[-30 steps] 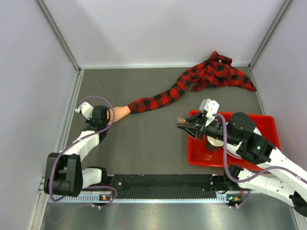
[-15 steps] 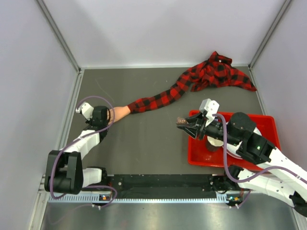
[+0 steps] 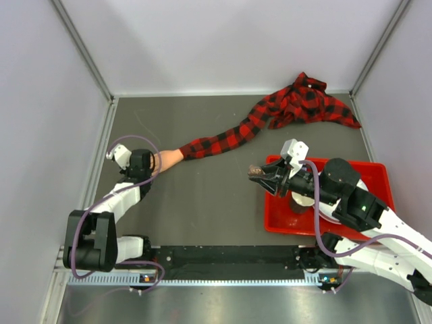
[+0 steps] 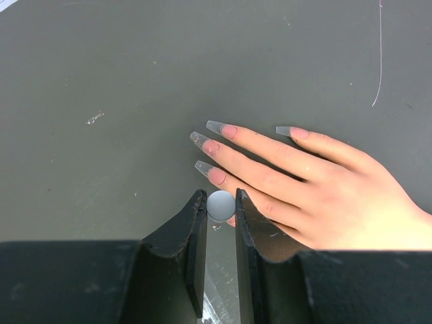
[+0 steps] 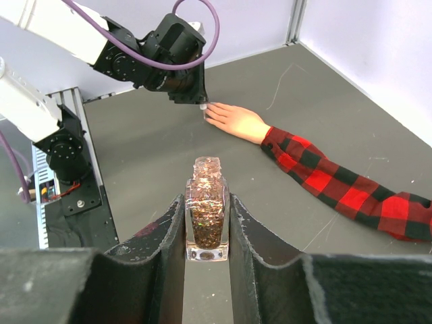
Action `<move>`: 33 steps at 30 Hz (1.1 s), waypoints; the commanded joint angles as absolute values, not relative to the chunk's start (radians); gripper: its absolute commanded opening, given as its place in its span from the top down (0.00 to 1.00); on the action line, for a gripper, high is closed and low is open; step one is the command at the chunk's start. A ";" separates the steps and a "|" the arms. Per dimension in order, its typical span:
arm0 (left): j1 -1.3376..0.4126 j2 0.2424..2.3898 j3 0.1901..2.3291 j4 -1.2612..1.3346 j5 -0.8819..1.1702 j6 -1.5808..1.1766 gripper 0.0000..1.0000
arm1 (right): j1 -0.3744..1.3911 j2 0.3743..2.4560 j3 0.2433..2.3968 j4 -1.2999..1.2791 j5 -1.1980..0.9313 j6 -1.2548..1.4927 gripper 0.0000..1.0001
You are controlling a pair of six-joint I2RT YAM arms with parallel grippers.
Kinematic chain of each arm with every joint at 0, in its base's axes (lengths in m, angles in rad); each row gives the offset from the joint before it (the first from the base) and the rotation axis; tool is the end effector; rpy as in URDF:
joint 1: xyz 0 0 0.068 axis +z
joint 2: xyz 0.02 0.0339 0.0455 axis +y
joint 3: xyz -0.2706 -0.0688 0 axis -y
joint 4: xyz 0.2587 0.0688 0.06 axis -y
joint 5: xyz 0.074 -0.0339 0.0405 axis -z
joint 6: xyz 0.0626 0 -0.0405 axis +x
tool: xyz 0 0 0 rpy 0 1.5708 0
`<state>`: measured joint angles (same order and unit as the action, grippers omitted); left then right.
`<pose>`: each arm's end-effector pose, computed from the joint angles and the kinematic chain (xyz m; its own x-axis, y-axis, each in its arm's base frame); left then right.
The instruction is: Paint the nails
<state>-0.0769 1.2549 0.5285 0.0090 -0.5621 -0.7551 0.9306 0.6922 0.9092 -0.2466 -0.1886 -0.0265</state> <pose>0.2666 0.0129 0.1603 -0.2475 -0.5626 -0.7889 -0.6935 0.6714 -0.2613 0.1022 0.1568 0.3965 0.0062 -0.0353 -0.9994 -0.8999 0.4357 -0.0209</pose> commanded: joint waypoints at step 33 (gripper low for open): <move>-0.063 1.247 0.566 0.035 -0.483 -0.756 1.00 | 0.919 0.695 0.920 -0.186 -0.210 -0.029 1.00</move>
<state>-0.0696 1.2739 0.5297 0.0311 -0.4915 -0.7506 0.9306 0.6968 0.9092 -0.2462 -0.1902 -0.0265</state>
